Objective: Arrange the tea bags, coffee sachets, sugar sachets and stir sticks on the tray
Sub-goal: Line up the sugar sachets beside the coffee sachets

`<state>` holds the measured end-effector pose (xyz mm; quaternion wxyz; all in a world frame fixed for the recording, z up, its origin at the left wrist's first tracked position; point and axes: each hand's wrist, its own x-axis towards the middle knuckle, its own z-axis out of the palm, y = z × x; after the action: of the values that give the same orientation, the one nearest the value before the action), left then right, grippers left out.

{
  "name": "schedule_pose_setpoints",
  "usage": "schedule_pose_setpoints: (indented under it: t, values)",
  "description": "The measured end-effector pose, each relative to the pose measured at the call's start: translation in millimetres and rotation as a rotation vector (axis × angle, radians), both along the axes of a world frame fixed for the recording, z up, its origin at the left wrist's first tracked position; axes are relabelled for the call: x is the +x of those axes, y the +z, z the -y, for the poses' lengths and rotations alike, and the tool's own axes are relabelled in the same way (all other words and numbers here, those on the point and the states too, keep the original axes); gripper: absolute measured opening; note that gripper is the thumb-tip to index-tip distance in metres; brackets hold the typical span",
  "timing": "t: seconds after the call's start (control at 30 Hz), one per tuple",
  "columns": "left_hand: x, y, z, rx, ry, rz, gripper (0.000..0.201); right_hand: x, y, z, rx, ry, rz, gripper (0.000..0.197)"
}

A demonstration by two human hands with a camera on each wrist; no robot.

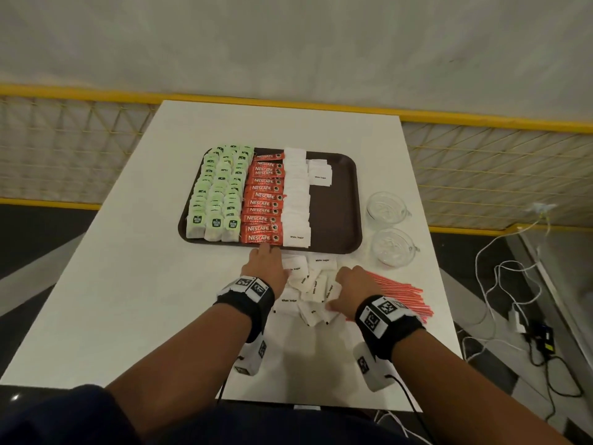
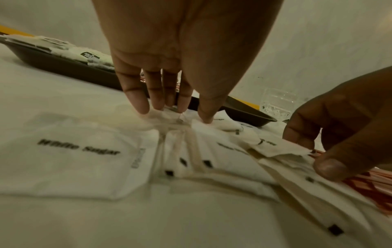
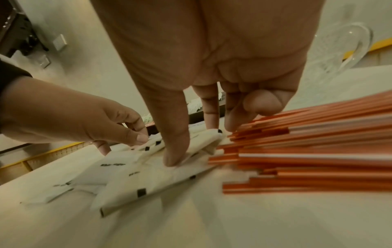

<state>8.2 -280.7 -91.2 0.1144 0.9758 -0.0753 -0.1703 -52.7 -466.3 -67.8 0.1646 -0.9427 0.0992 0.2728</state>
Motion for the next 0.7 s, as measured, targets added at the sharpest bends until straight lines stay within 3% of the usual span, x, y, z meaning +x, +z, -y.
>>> schedule_pose_setpoints:
  t: [0.13,0.3,0.7]
  values:
    - [1.7,-0.2,-0.1,-0.069,-0.066,-0.007,0.048,-0.8,0.2,-3.7,0.055,-0.028,-0.006,0.064]
    - [4.5,2.5,0.4,-0.117,-0.159,-0.124,0.056,1.7,1.8,-9.4,0.103,-0.114,0.031,0.039]
    - [10.7,6.9,2.9,0.004,-0.288,-0.075,0.048,16.2,-5.0,-27.7,0.034,-0.095,-0.018,0.064]
